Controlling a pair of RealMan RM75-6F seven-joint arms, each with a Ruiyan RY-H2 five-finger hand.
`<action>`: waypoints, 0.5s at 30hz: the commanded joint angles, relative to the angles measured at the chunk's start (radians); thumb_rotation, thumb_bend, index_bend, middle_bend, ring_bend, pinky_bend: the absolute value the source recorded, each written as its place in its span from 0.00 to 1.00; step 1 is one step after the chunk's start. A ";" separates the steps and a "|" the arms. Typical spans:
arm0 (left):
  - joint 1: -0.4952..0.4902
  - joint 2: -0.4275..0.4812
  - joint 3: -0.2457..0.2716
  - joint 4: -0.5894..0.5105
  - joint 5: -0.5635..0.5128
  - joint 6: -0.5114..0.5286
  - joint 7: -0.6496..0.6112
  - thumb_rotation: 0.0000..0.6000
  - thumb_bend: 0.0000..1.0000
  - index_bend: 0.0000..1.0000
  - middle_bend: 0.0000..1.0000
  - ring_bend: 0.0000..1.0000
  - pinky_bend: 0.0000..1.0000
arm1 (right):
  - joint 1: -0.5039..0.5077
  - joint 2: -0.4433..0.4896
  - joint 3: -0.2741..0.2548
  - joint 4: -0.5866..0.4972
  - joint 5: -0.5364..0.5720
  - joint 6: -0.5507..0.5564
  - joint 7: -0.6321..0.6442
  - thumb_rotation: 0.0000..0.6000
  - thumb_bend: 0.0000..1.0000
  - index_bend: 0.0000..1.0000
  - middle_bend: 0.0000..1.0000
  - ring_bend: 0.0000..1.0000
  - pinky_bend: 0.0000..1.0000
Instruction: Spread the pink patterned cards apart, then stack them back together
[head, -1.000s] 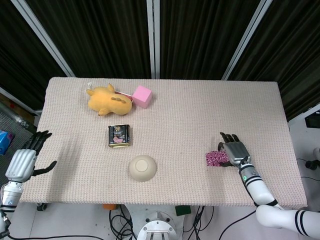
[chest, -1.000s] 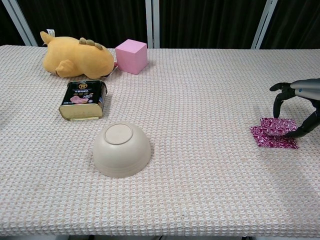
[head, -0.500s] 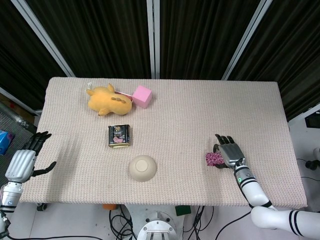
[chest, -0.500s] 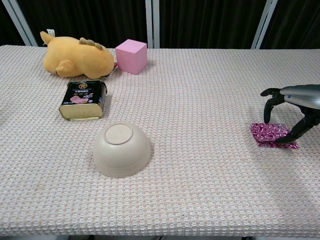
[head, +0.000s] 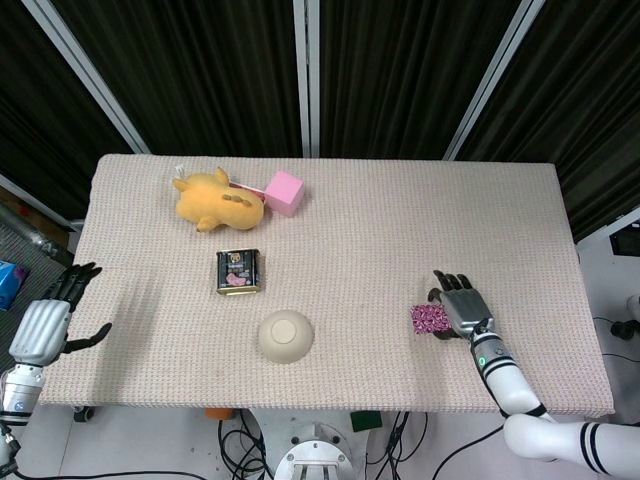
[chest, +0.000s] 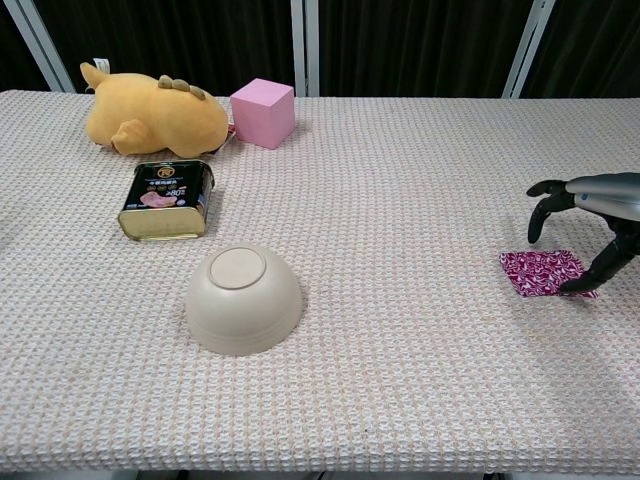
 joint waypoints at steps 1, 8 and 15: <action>0.001 0.000 0.000 0.001 0.001 0.001 -0.001 0.91 0.24 0.10 0.05 0.03 0.20 | -0.003 0.001 -0.004 -0.002 0.000 0.009 -0.006 1.00 0.35 0.35 0.01 0.00 0.00; 0.004 -0.003 0.004 0.007 0.003 0.004 -0.006 0.91 0.23 0.10 0.05 0.03 0.20 | -0.006 0.000 -0.012 -0.006 0.019 0.012 -0.018 1.00 0.35 0.35 0.00 0.00 0.00; 0.006 -0.002 0.006 0.012 0.006 0.006 -0.008 0.91 0.23 0.10 0.05 0.03 0.20 | -0.008 -0.006 -0.014 -0.009 0.026 0.018 -0.023 1.00 0.35 0.34 0.00 0.00 0.00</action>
